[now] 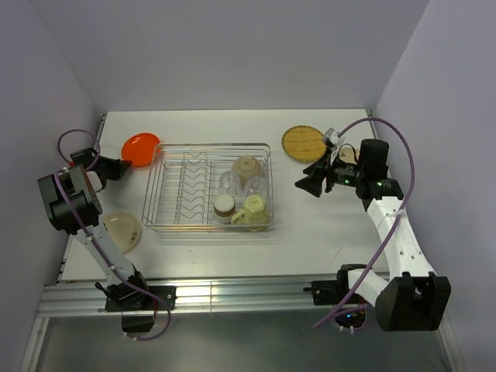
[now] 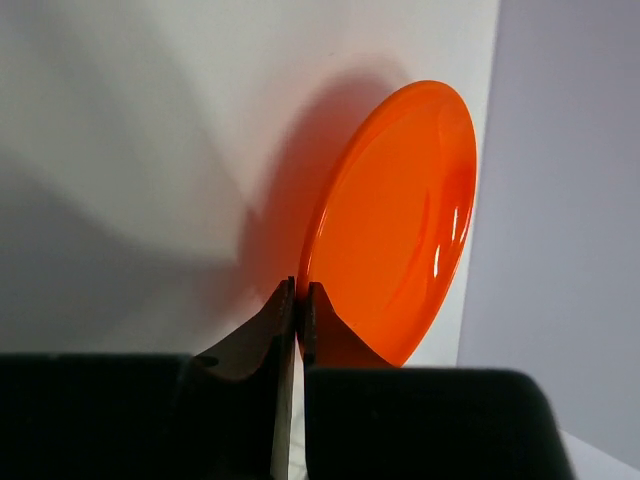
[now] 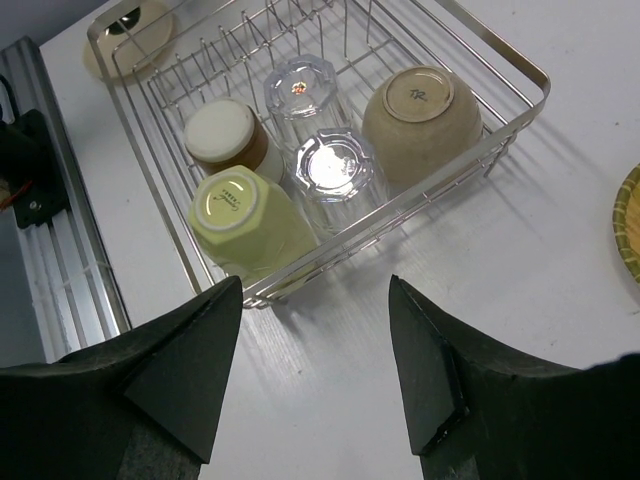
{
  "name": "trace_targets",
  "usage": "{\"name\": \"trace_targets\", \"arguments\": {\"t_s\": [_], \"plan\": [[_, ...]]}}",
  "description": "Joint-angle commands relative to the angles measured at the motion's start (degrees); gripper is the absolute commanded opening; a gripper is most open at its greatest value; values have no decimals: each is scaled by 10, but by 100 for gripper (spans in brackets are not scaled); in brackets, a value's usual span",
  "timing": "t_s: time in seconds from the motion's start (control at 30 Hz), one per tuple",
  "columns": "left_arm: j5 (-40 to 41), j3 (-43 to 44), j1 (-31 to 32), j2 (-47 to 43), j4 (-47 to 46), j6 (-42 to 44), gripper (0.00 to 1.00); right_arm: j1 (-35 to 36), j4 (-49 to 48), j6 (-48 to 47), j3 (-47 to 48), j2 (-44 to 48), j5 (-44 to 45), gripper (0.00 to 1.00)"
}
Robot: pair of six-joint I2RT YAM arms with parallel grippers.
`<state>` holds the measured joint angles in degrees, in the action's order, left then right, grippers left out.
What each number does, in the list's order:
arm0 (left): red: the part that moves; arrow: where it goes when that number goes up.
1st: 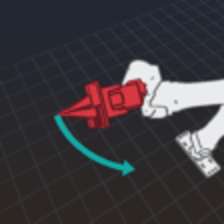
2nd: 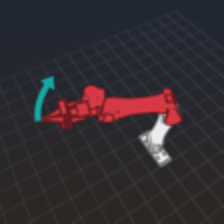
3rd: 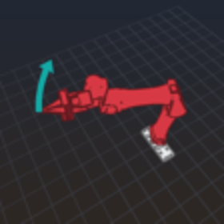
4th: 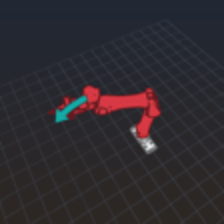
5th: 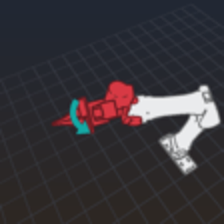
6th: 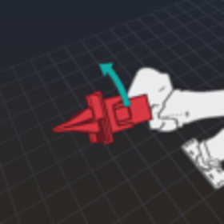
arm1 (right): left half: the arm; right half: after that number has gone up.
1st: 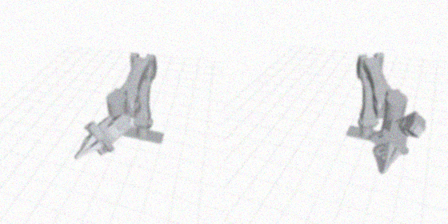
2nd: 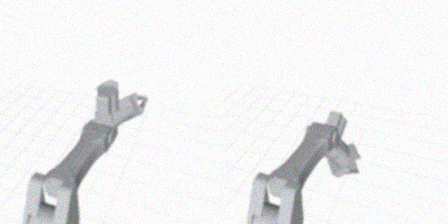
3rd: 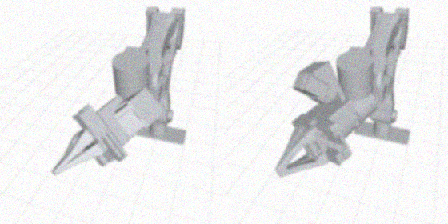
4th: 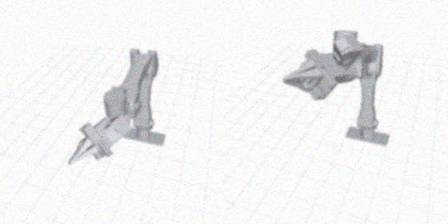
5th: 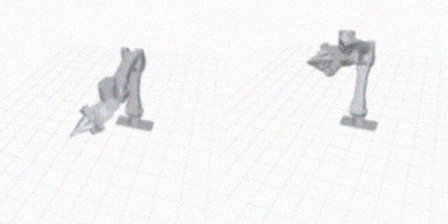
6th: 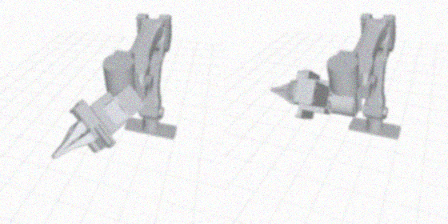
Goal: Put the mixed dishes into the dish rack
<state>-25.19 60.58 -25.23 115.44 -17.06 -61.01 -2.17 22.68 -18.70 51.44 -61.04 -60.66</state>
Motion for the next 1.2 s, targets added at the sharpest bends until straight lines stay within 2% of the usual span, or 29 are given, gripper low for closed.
{"name": "trace_targets", "arguments": {"t_s": [0.0, 0.3, 0.43, 0.53, 0.7, 0.73, 0.77, 0.8, 0.83, 0.9, 1.07, 1.17], "plan": [[-4, 54, 2, -44, -59, -39, 0, -5, 11, -2, 27, 21, -12, 67], [-40, 160, 12, -59, -55, -85, 0, -4, 16, 21, 40, 18, -7, 63], [-75, 148, 36, -92, -71, -93, 0, 5, -21, 109, 57, 7, 34, 56], [-100, 117, 73, -137, -81, -92, 0, 19, -38, 186, 95, -23, 72, 55], [-90, 78, 188, -238, -15, -66, 0, 83, -58, 329, 179, -94, 145, 57], [-73, 64, 207, -253, -12, -71, 0, 103, -74, 383, 183, -99, 162, 58], [-65, 51, 241, -269, -14, -77, 0, 115, -103, 412, 186, -103, 190, 60], [-54, 24, 257, -295, -15, -87, 0, 130, -112, 434, 188, -103, 267, 62], [-36, 10, 298, -306, -16, -90, 0, 155, -112, 457, 202, -109, 300, 65], [-16, -24, 335, -336, -20, -100, 0, 174, -112, 473, 215, -118, 358, 68], [55, -84, 445, -373, -28, -106, 0, 185, -118, 524, 220, -127, 379, 70], [77, -103, 486, -379, -39, -112, 0, 185, -128, 546, 200, -116, 367, 70]]}}
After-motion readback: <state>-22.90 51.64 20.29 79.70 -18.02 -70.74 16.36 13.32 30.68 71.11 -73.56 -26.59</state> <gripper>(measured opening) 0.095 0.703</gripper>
